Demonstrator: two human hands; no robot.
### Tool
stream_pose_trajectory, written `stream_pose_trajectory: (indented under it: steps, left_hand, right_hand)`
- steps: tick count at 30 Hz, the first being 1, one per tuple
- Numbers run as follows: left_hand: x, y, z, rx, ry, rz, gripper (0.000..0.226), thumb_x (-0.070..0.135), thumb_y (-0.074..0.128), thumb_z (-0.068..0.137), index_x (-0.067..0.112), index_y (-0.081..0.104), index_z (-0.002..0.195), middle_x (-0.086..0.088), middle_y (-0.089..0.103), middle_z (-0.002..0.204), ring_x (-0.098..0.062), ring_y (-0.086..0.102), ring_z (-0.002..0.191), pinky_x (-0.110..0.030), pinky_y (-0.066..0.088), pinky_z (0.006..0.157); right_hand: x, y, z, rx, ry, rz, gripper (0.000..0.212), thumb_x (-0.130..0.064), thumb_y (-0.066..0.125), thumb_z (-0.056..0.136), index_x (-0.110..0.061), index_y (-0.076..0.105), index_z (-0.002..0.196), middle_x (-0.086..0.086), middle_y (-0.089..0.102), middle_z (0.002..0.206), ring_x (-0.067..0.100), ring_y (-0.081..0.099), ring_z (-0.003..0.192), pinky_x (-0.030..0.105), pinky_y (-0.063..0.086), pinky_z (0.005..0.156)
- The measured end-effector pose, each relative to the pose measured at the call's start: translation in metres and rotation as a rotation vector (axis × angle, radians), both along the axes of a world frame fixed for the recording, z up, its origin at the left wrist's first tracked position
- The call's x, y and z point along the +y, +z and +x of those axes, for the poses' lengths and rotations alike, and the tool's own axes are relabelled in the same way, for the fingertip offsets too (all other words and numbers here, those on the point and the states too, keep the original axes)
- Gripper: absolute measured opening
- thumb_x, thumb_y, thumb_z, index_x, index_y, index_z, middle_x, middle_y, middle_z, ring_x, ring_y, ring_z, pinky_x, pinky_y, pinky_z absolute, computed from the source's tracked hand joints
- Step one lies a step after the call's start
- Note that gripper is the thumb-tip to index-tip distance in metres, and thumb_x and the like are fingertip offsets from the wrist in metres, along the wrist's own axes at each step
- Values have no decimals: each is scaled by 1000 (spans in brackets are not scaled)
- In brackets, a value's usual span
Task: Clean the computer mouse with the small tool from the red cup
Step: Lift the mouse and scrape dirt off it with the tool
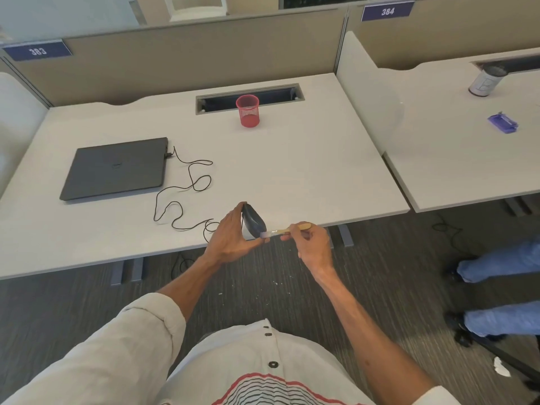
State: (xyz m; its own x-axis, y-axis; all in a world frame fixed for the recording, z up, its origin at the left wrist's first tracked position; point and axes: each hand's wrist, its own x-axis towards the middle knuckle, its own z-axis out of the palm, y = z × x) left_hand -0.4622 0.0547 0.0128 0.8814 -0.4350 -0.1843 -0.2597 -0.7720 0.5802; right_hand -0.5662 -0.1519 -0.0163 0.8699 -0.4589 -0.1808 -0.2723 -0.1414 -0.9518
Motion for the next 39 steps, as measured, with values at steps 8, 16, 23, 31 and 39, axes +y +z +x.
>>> stream_pose_trajectory:
  steps: [8, 16, 23, 31, 39]
  left_hand:
    - [0, 2, 5, 23, -8, 12, 122, 78, 86, 76, 16, 31, 166, -10, 51, 166, -32, 54, 148, -47, 48, 119]
    - [-1, 5, 6, 3, -21, 18, 118, 72, 87, 79, 15, 32, 166, -9, 53, 164, -30, 55, 147, -47, 50, 118]
    - [1, 3, 6, 2, -71, 47, 119, 67, 90, 80, 15, 28, 167, -8, 50, 166, -31, 58, 145, -49, 54, 117]
    - [-3, 2, 2, 25, -103, -32, 126, 43, 98, 78, 16, 19, 172, -3, 36, 170, -26, 53, 145, -43, 58, 112]
    - [3, 4, 3, 3, -120, -61, 124, 38, 95, 83, 13, 16, 175, -6, 33, 173, -25, 42, 158, -46, 45, 128]
  right_hand:
    - [-2, 1, -4, -113, -56, -89, 16, -35, 70, 107, -29, 82, 98, -13, 85, 85, 19, 79, 92, 38, 62, 84]
    - [3, -3, 3, -21, -21, -347, 21, -41, 70, 106, -29, 84, 95, -13, 82, 81, 9, 65, 66, 35, 55, 66]
    - [4, 3, 13, -92, -99, -32, 19, -41, 69, 108, -28, 83, 107, -14, 85, 93, 15, 76, 87, 31, 60, 78]
    - [26, 8, 37, 117, 57, 485, 15, -34, 80, 102, -25, 85, 112, -8, 76, 135, 15, 61, 137, 51, 38, 129]
    - [43, -2, 36, 108, 80, 706, 37, -35, 69, 109, -6, 77, 129, 12, 84, 122, 36, 79, 120, 55, 56, 114]
